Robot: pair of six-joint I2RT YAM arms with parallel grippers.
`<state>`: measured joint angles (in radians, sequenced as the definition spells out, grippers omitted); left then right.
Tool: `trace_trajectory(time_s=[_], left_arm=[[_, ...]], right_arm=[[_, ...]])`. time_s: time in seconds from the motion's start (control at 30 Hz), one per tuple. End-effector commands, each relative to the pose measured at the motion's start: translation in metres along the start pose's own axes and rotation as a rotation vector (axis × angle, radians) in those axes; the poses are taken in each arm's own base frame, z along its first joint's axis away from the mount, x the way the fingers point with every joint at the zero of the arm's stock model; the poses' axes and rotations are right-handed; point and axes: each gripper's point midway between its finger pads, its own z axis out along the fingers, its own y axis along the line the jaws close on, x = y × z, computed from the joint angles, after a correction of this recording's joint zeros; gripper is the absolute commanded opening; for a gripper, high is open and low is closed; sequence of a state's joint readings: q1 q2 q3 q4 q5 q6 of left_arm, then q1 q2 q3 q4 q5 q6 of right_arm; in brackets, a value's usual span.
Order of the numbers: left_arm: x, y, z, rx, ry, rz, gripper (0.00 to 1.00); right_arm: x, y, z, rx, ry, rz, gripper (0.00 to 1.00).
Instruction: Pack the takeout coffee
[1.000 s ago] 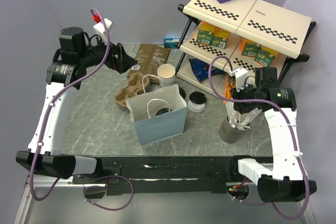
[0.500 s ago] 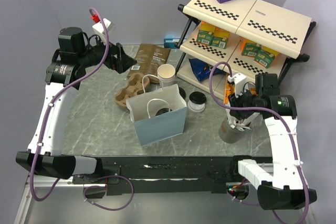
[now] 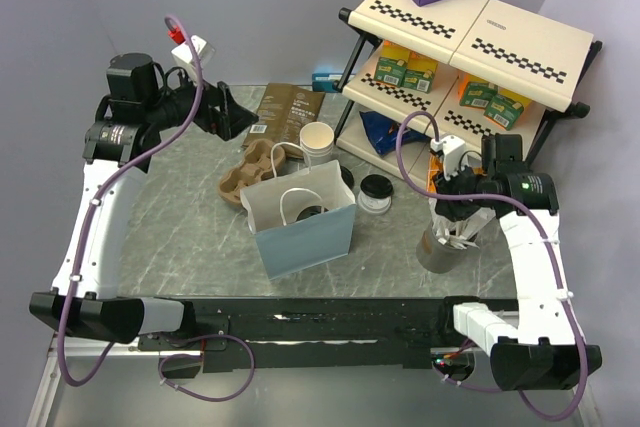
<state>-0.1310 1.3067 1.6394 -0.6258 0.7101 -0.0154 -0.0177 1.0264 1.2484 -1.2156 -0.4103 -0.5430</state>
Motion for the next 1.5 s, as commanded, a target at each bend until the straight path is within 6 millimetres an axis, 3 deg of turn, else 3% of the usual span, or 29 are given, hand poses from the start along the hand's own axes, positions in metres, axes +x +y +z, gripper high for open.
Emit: trace_trajectory(time_s=[0.0,0.17,0.4,0.67,0.77,0.9,0.97,1.0,1.07,1.1,1.27,1.47], left_arm=[[-0.01,-0.01,-0.011,0.02,-0.042,0.008,0.99],[-0.008,-0.008,-0.012,0.017,-0.041,-0.001,0.99],[-0.007,-0.007,-0.008,0.033,-0.041,-0.018,0.99],[-0.009,-0.008,-0.004,0.05,-0.044,-0.031,0.99],[-0.01,-0.008,-0.005,0.052,-0.046,-0.029,0.99],[-0.01,-0.008,-0.006,0.044,-0.044,-0.025,0.99],[-0.01,-0.008,-0.007,0.043,-0.043,-0.022,0.99],[-0.01,-0.008,-0.008,0.036,-0.042,-0.017,0.99],[-0.011,-0.007,-0.009,0.03,-0.044,-0.013,0.99],[-0.011,-0.006,-0.009,0.027,-0.044,-0.01,1.0],[-0.012,-0.002,-0.011,0.01,-0.044,-0.008,0.99],[-0.015,0.001,-0.01,-0.001,-0.046,0.006,0.99]], right_arm=[[-0.013,0.0,-0.003,-0.004,-0.052,-0.006,0.17],[-0.021,0.002,-0.028,0.032,-0.067,-0.019,0.0],[-0.023,0.016,-0.064,0.057,-0.091,-0.032,0.0],[-0.043,0.024,-0.096,0.084,-0.182,-0.054,0.0],[-0.066,0.032,-0.116,0.078,-0.288,-0.101,0.0],[-0.109,0.048,-0.162,0.074,-0.469,-0.188,0.0],[-0.121,0.052,-0.17,0.049,-0.495,-0.19,0.0],[-0.131,0.058,-0.187,0.058,-0.546,-0.216,0.0],[-0.142,0.06,-0.192,0.031,-0.564,-0.211,0.0],[-0.15,0.068,-0.204,0.012,-0.612,-0.233,0.0],[-0.178,0.099,-0.219,-0.176,-0.742,-0.231,0.0],[-0.205,0.114,-0.201,-0.407,-0.76,-0.199,0.0]])
